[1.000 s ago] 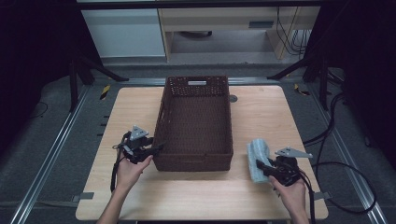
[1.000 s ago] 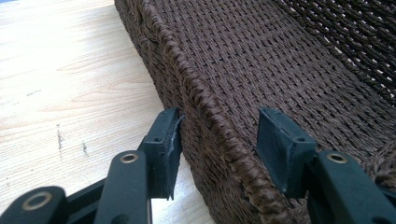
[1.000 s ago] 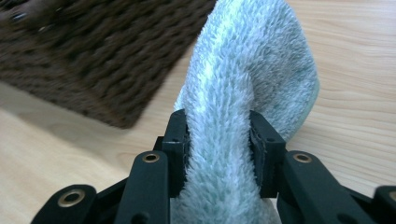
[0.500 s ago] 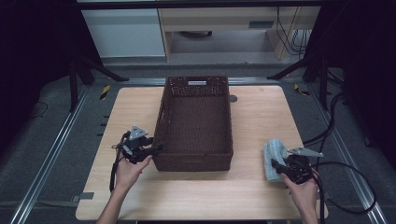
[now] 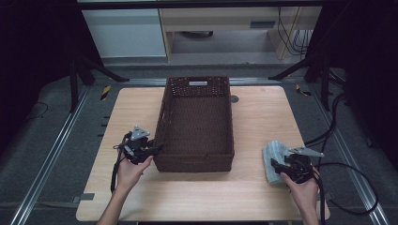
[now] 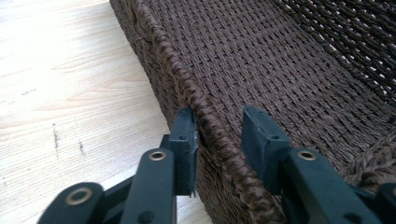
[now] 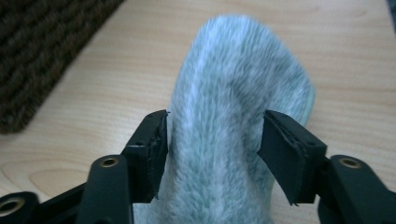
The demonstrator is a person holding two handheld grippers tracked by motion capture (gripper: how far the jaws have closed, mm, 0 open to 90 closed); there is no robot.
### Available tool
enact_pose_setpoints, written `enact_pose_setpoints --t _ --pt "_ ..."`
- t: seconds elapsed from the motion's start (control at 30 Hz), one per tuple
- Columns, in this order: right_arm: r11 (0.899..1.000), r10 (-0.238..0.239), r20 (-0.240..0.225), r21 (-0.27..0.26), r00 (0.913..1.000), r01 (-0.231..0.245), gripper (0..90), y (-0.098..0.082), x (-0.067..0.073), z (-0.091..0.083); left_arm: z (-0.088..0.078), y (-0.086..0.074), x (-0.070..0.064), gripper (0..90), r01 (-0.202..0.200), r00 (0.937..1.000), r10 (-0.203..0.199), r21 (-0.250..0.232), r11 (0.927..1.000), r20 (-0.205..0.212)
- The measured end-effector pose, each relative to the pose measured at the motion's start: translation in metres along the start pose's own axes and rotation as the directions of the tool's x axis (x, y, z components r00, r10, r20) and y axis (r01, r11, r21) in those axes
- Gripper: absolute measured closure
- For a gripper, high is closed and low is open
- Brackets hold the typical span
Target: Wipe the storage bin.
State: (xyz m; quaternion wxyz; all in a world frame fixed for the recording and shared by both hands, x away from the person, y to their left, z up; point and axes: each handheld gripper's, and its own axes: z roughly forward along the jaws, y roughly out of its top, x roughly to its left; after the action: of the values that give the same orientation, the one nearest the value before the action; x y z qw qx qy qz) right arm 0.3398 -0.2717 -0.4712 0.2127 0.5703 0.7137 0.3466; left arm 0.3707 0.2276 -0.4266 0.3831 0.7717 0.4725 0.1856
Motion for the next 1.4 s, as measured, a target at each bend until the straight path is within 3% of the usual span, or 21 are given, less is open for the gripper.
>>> enact_pose_setpoints --t 0.23,0.5,0.7,0.93,1.1,1.4 --pt "0.995 0.014 -0.023 -0.094 0.9996 -0.016 37.8 0.011 0.006 -0.012 0.000 0.001 0.000 66.7 -0.002 1.0000 0.002 0.005 1.0000 -0.001" --pt "0.989 -0.015 -0.076 -0.146 0.9970 0.004 38.7 0.029 0.022 -0.024 0.000 0.001 0.000 67.6 0.005 1.0000 -0.005 0.010 0.9999 0.001" --pt "0.986 -0.027 -0.139 -0.164 0.9900 0.004 38.8 0.043 0.034 -0.028 0.000 0.002 0.000 68.0 0.008 1.0000 -0.008 0.014 0.9999 0.003" --pt "0.981 -0.061 -0.195 -0.194 0.9790 0.022 43.2 0.069 0.055 -0.019 0.000 0.002 0.000 68.6 0.008 1.0000 -0.008 0.011 0.9999 0.003" --pt "0.979 -0.079 -0.251 -0.199 0.9648 0.029 45.0 0.087 0.072 -0.008 0.000 0.002 -0.001 68.7 0.006 1.0000 -0.006 0.010 0.9999 0.001" --pt "0.981 -0.113 -0.276 -0.183 0.9546 0.063 48.7 0.093 0.093 0.012 0.001 0.003 -0.002 69.4 0.005 1.0000 -0.005 0.008 0.9999 -0.006"
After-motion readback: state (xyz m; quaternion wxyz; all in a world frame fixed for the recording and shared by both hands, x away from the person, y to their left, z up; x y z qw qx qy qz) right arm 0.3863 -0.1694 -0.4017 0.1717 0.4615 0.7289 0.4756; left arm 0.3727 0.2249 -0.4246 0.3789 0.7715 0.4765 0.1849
